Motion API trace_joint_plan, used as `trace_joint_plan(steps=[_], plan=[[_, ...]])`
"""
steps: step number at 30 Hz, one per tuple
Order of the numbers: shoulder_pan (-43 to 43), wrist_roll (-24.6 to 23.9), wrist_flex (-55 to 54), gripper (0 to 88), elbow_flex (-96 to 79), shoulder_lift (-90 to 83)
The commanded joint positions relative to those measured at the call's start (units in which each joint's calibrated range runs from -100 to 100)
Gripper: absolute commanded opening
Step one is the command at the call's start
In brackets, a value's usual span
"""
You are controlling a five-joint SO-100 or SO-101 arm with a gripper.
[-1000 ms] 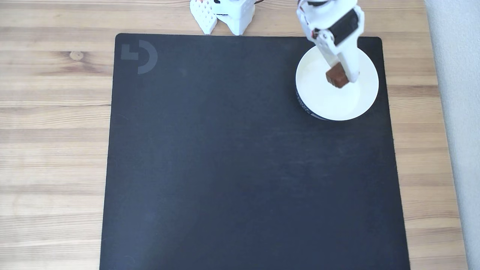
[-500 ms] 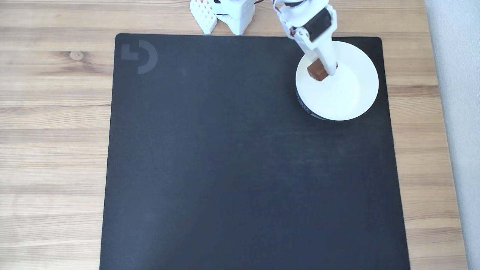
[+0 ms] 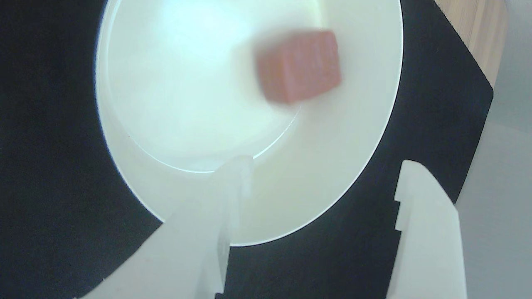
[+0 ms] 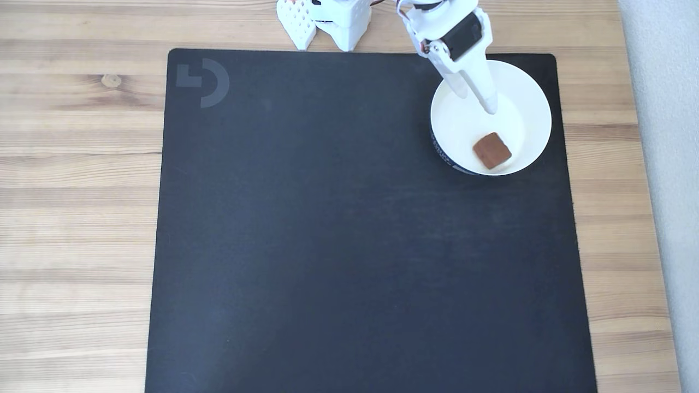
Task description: Pick up the toy and place it on the plate
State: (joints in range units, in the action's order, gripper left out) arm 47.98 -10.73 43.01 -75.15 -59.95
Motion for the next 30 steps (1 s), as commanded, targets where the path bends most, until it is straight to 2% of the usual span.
trace_joint_plan(steps=[1, 4, 8, 10, 13, 14, 19, 24, 30], plan=[[0.4, -0.3, -0.4, 23.7, 0.0, -1.0], [0.1, -0.3, -0.5, 23.2, 0.1, -1.0], [-2.9, -0.3, -0.6, 16.2, 4.1, -1.1], [-6.7, -0.3, -0.8, 11.2, 6.8, -1.1], [-12.0, -0.3, -1.1, 8.3, 8.1, -1.1], [-16.9, -0.1, -1.1, 7.0, 8.5, -1.1], [-31.5, 0.8, -1.0, 5.6, 6.4, -7.3], [-39.3, 6.2, -0.8, 6.3, 1.7, -18.1], [-47.1, 7.1, 0.8, 6.3, -8.9, -28.6]])
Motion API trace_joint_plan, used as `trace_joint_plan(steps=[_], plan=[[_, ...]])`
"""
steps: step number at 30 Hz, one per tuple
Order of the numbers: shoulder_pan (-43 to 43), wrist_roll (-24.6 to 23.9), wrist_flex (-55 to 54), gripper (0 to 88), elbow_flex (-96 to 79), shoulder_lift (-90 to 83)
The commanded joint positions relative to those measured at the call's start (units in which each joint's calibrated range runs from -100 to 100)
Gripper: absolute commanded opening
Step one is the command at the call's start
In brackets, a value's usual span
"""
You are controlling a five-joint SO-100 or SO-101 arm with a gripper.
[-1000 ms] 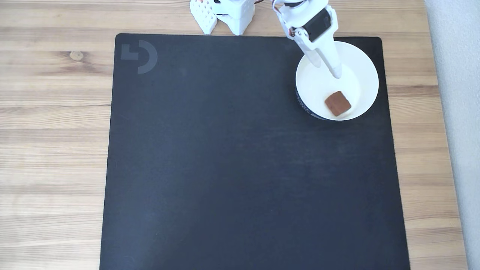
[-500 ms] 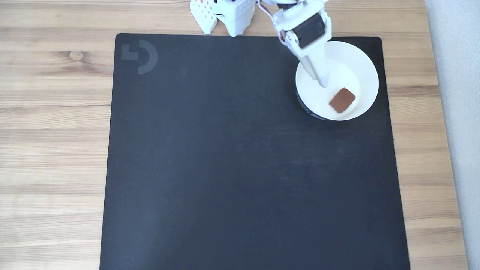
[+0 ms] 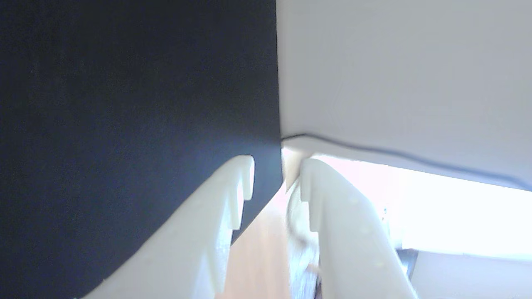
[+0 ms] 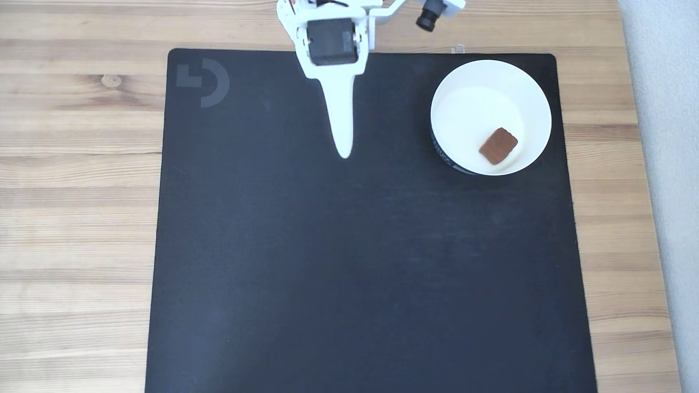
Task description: Pick up the toy and place it on the plate
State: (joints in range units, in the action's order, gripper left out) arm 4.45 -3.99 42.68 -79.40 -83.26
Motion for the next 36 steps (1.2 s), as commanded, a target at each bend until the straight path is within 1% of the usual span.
trace_joint_plan(steps=[1, 5, 8, 10, 16, 22, 36], plan=[[-3.7, 0.4, 1.4, 6.3, -5.8, -6.5], [-3.5, 0.9, 4.1, 6.3, -10.0, -10.9], [-3.4, 4.0, 8.0, 6.3, -11.2, -13.1], [-3.5, 4.6, 9.0, 6.3, -11.5, -13.7], [-3.6, 4.3, 11.3, 6.3, -11.6, -14.7], [-3.5, 4.1, 12.4, 6.3, -19.6, -16.1], [-3.5, 4.6, 12.3, 5.6, -19.4, -16.0]])
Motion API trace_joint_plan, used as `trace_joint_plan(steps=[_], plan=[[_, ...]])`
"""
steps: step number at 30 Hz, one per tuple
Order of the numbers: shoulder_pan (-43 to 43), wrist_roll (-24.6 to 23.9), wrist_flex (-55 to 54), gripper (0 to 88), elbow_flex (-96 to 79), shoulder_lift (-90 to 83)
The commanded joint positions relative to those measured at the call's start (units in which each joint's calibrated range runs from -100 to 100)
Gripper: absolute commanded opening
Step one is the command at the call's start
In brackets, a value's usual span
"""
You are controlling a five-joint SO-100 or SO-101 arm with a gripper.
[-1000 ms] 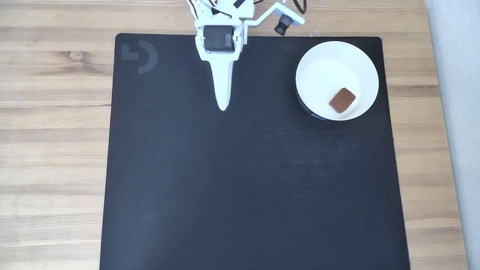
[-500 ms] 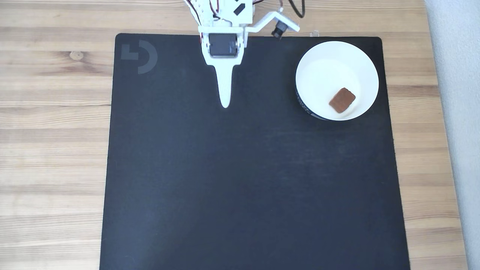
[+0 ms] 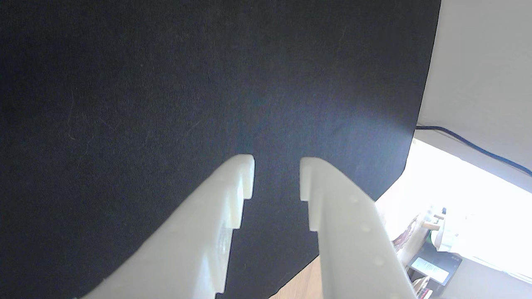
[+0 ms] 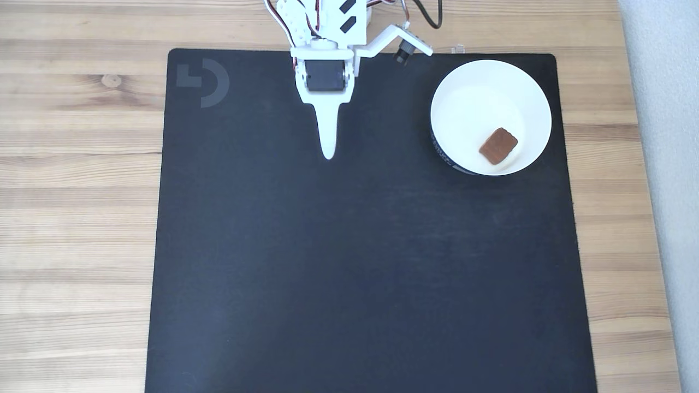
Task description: Pick up the toy and place it on the plate
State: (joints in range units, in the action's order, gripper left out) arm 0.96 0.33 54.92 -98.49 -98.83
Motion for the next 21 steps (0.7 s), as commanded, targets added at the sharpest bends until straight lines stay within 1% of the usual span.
trace_joint_plan(steps=[1, 21], plan=[[0.0, 0.2, 0.0, 5.6, -0.3, -0.4], [-0.6, -0.1, 0.0, 5.6, -0.3, -0.4]])
